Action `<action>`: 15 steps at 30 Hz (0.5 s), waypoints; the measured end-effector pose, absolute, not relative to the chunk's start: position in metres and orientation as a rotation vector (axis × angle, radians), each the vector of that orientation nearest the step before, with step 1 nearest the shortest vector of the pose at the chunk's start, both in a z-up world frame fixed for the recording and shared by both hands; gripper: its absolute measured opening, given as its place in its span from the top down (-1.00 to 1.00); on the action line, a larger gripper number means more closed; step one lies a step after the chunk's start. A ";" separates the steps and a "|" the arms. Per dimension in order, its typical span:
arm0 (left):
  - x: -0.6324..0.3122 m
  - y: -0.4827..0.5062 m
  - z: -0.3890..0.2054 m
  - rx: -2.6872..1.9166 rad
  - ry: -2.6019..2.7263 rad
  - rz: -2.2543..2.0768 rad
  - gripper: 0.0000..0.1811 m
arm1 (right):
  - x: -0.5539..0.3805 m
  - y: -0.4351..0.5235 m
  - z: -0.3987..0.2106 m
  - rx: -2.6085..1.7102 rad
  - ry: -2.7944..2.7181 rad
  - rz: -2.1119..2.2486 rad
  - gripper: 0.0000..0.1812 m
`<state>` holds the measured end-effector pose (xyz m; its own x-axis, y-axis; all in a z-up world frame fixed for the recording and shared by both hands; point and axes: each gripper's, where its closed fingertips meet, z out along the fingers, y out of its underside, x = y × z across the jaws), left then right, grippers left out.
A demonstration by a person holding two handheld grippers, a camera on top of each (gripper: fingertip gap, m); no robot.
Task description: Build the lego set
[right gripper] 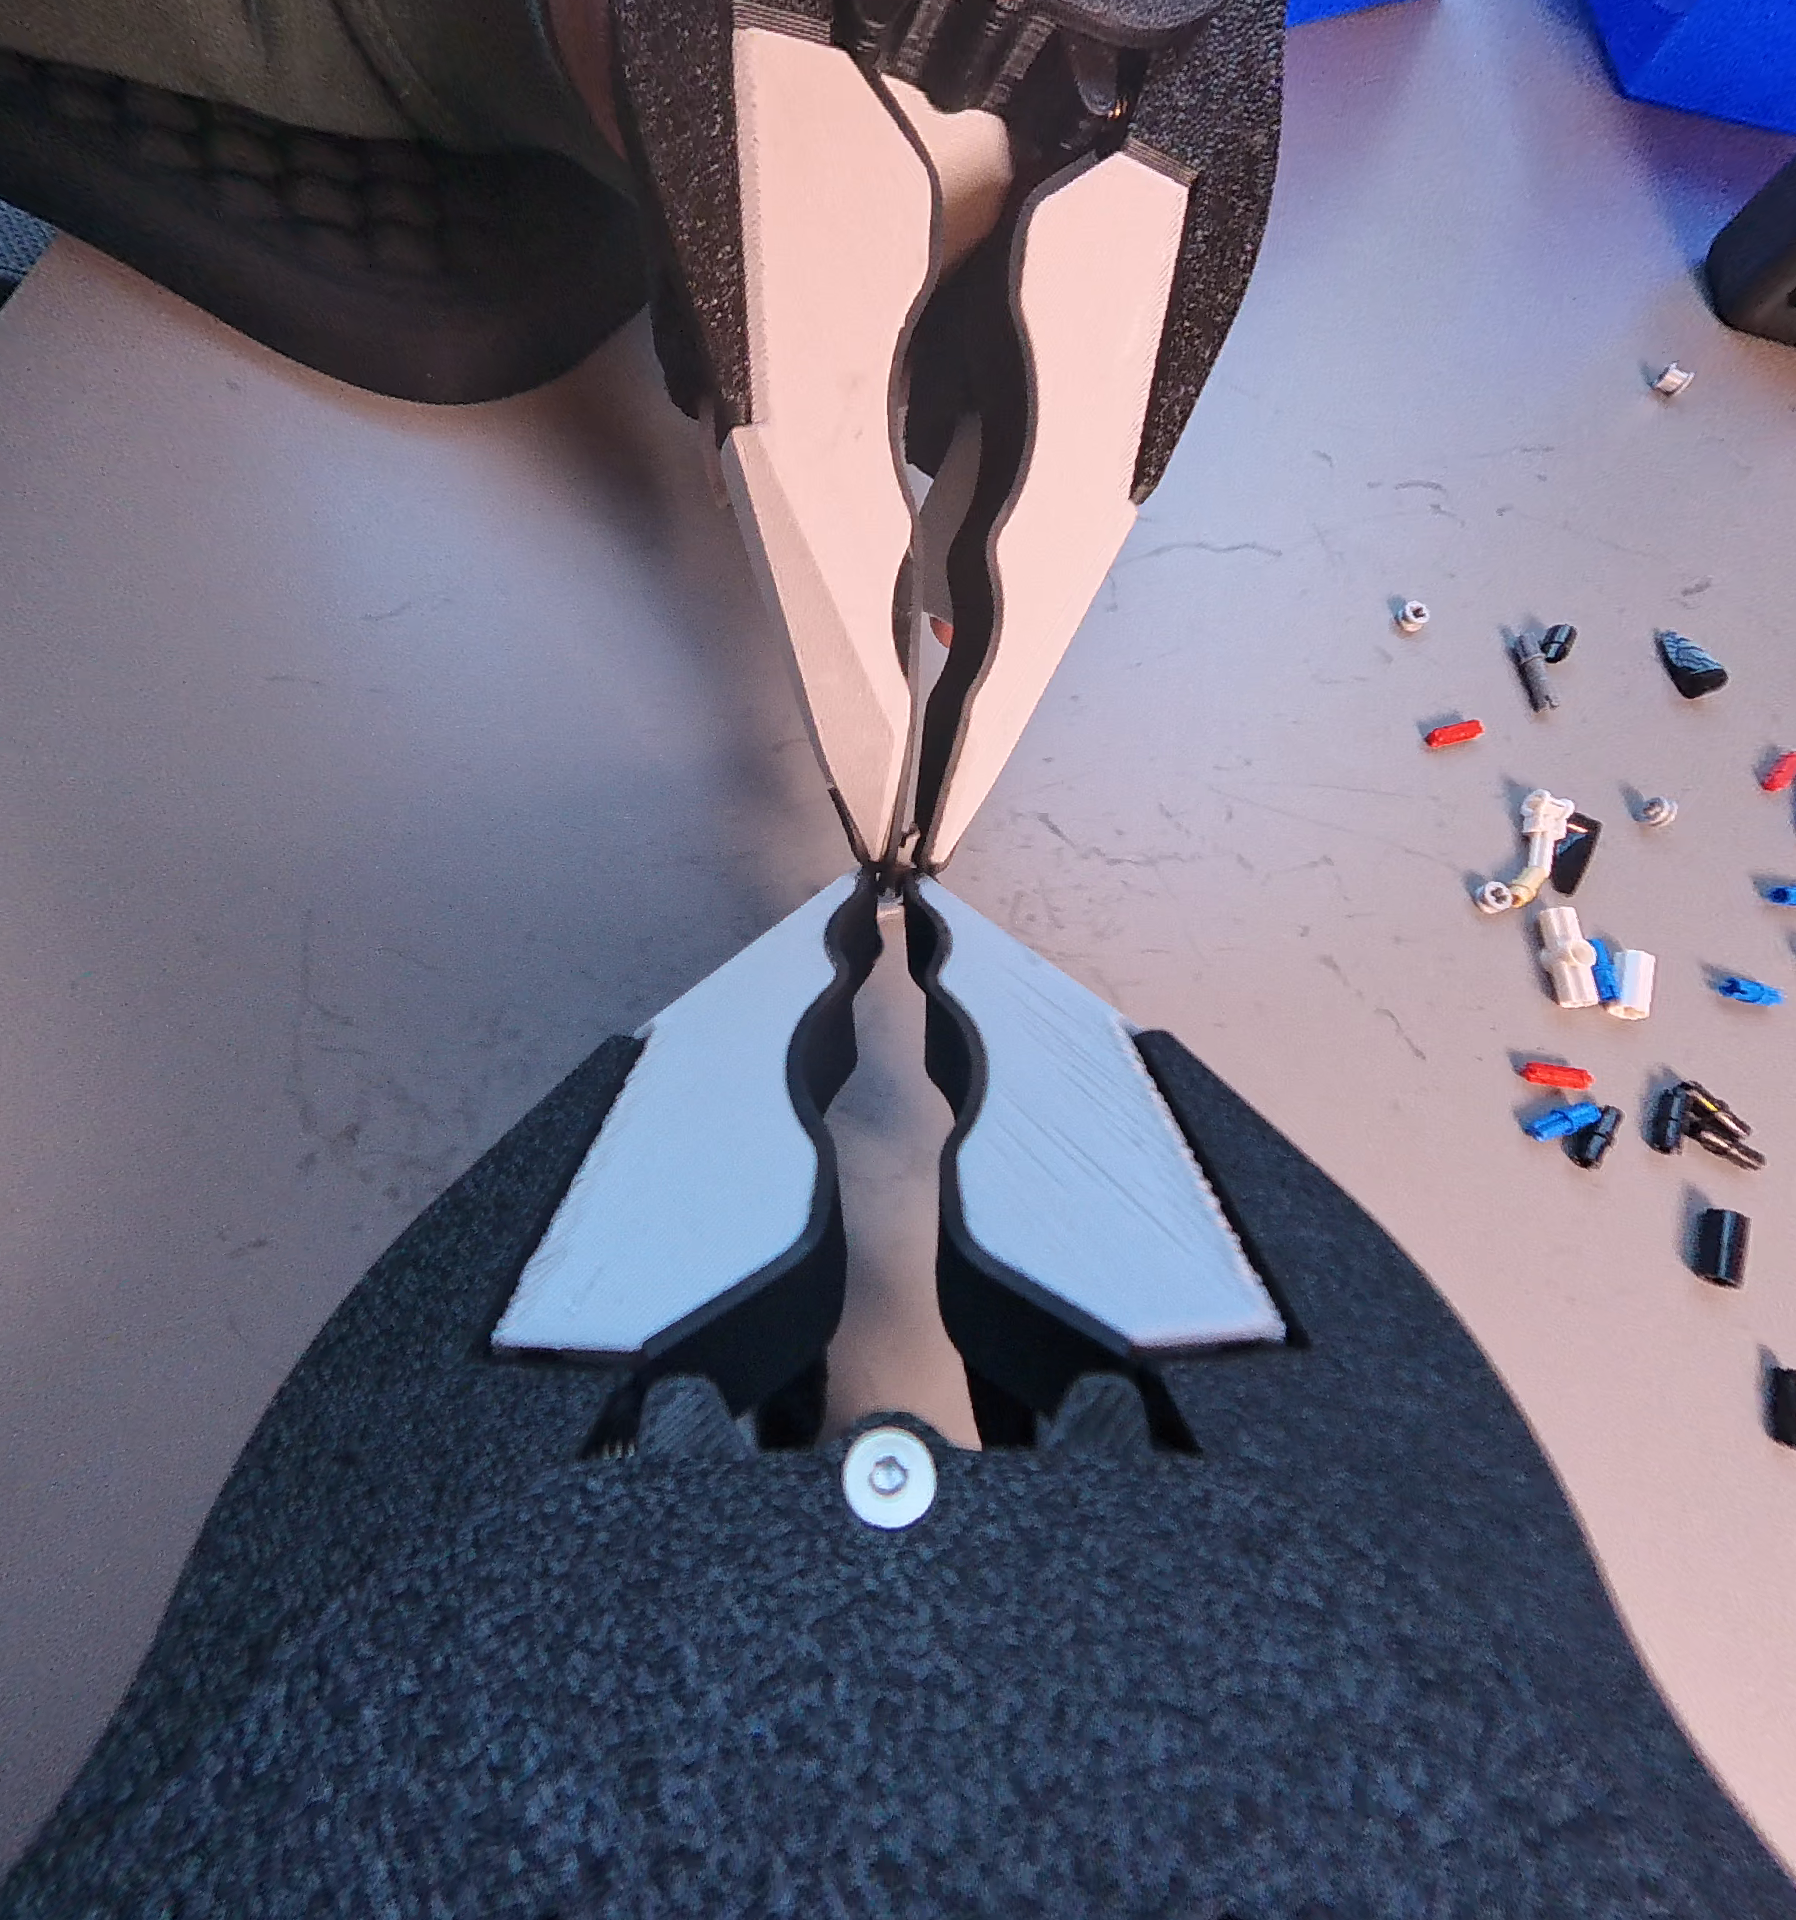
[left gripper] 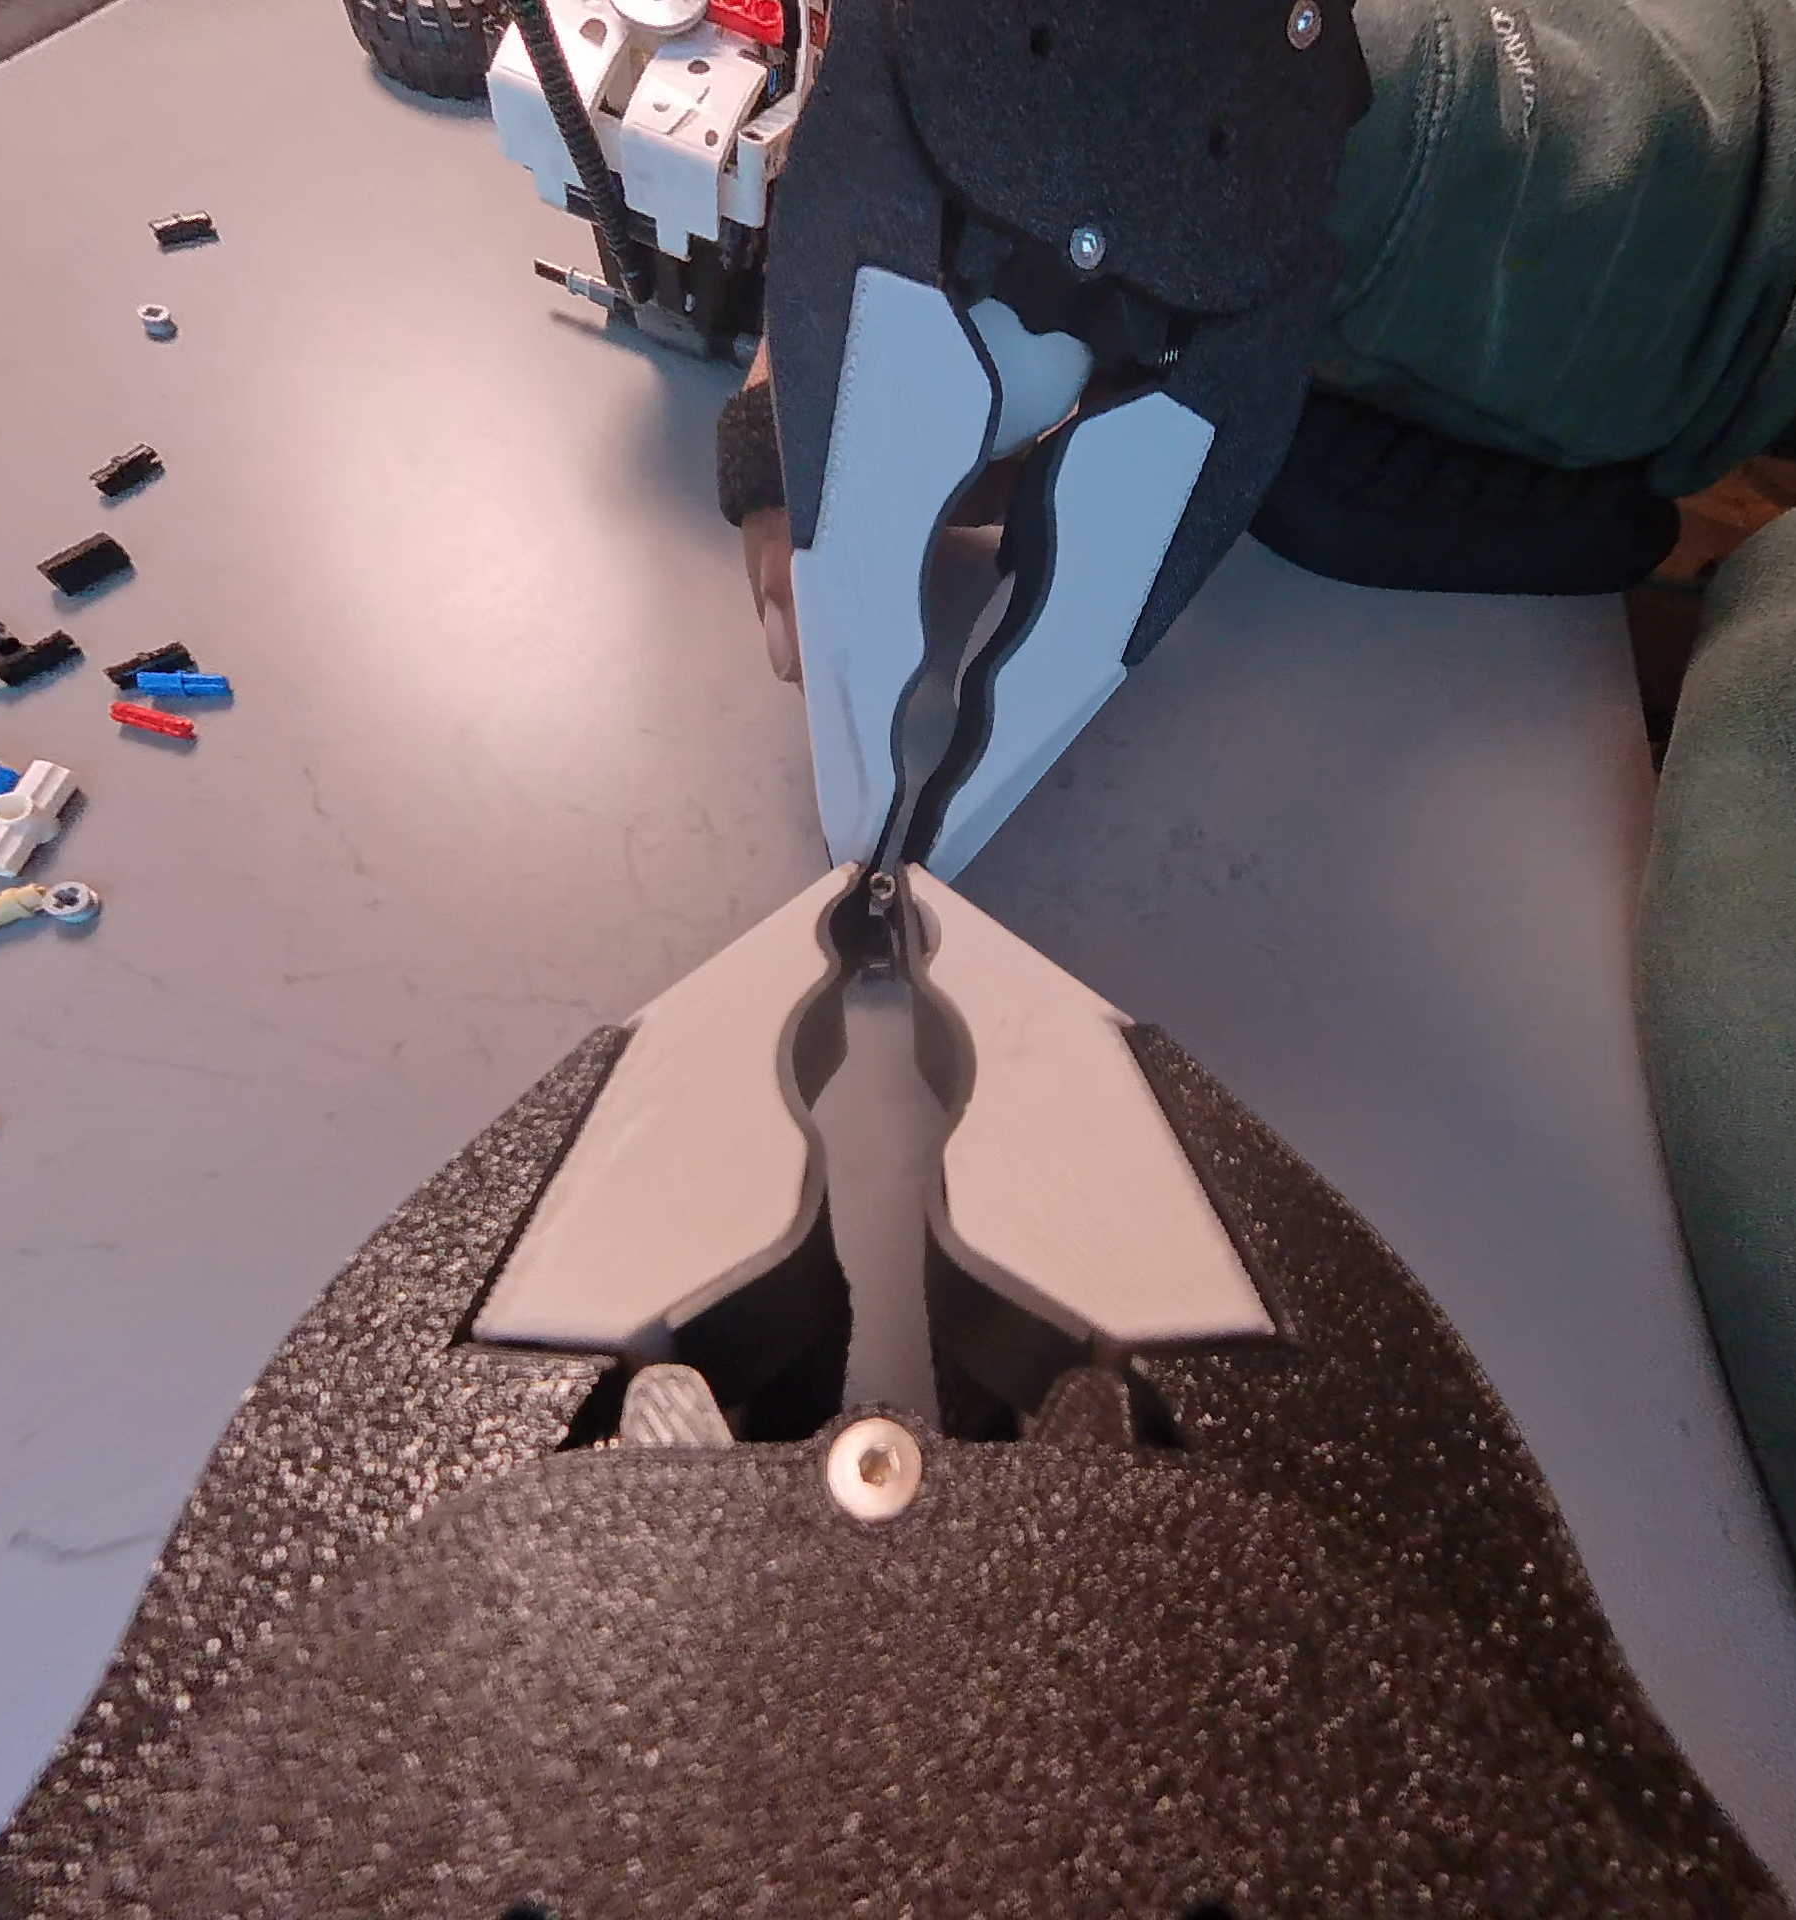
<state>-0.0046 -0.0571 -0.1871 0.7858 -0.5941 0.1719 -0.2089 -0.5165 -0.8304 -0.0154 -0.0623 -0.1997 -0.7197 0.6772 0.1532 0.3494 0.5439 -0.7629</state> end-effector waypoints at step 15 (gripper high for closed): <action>-0.004 -0.057 -0.195 -2.145 0.607 -0.522 0.96 | 0.004 -0.050 -0.223 -0.888 -2.489 0.919 0.78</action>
